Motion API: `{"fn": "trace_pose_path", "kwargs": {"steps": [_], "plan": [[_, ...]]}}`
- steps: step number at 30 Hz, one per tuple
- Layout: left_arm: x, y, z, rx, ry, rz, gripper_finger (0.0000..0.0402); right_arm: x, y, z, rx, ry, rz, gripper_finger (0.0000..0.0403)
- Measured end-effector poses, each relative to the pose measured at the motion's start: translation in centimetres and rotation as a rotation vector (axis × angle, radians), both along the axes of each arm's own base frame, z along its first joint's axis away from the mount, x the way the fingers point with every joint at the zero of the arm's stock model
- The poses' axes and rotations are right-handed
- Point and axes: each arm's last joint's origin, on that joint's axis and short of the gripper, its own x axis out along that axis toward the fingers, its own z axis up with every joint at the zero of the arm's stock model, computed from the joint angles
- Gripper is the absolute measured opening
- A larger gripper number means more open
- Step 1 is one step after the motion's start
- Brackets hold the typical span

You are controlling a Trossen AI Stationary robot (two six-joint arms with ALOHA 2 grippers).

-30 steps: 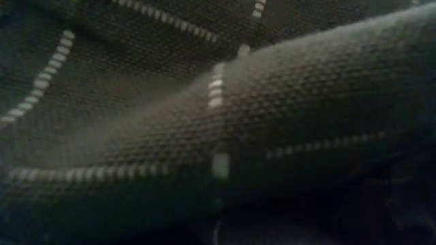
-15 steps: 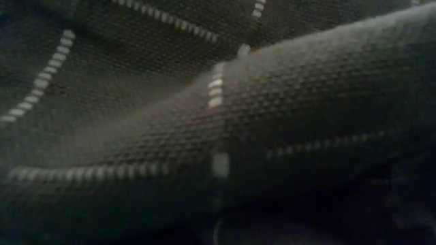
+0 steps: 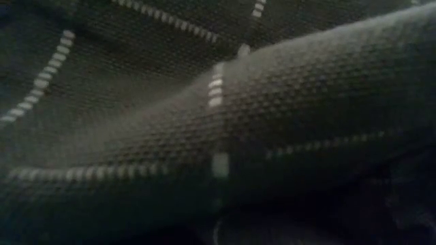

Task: Sort towels by color in basket
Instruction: Put the orange towel into the green bin, then put the dark grey towel into the green bin

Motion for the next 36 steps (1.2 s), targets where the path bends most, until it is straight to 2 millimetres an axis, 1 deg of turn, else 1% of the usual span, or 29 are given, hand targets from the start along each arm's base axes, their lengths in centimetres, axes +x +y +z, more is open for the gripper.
{"fn": "trace_pose_path", "kwargs": {"steps": [5,8,12,15,17,20,25,28,30,32,34,36], "plan": [[1.9,0.1,-3.7,-0.077,0.120,-0.050,0.0000,0.0,0.4,0.1,0.002,-0.009,0.022,0.0207],[2.3,0.1,-5.4,-0.130,0.182,-0.056,0.0000,-0.1,0.6,0.1,0.003,-0.009,0.032,0.0207],[2.7,-0.2,-6.4,-0.264,0.191,-0.056,0.0001,-0.1,0.6,0.1,0.003,-0.010,0.035,0.0207],[2.8,-0.4,-6.4,-0.330,0.174,-0.069,0.0017,-0.1,0.6,0.1,0.003,-0.009,0.035,0.0207],[2.6,-0.3,-5.8,-0.362,0.148,-0.081,0.0040,-0.1,0.6,0.1,0.002,-0.009,0.035,0.0207],[2.3,0.0,-4.2,-0.362,0.088,-0.097,0.0085,-0.1,0.6,0.1,0.001,-0.005,0.035,0.0207],[1.0,0.8,-1.3,-0.284,-0.013,-0.088,0.0167,-0.1,0.6,0.1,-0.012,-0.003,0.040,0.0207],[-0.1,1.1,0.7,-0.257,-0.087,-0.087,0.0208,-0.1,0.5,0.1,-0.016,-0.001,0.036,0.0207],[-1.0,0.9,2.2,-0.241,-0.138,-0.095,0.0225,-0.1,0.4,0.1,-0.020,0.001,0.032,0.0207],[-1.8,0.5,3.7,-0.221,-0.199,-0.128,0.0234,-0.1,0.4,0.0,-0.023,0.002,0.033,0.0207],[-2.8,-0.4,5.3,-0.207,-0.260,-0.174,0.0236,-0.1,0.4,0.0,-0.032,0.003,0.025,0.0207],[-3.7,-1.9,6.8,-0.212,-0.320,-0.251,0.0235,-0.1,0.2,0.1,-0.043,0.005,0.013,0.0207]]}}
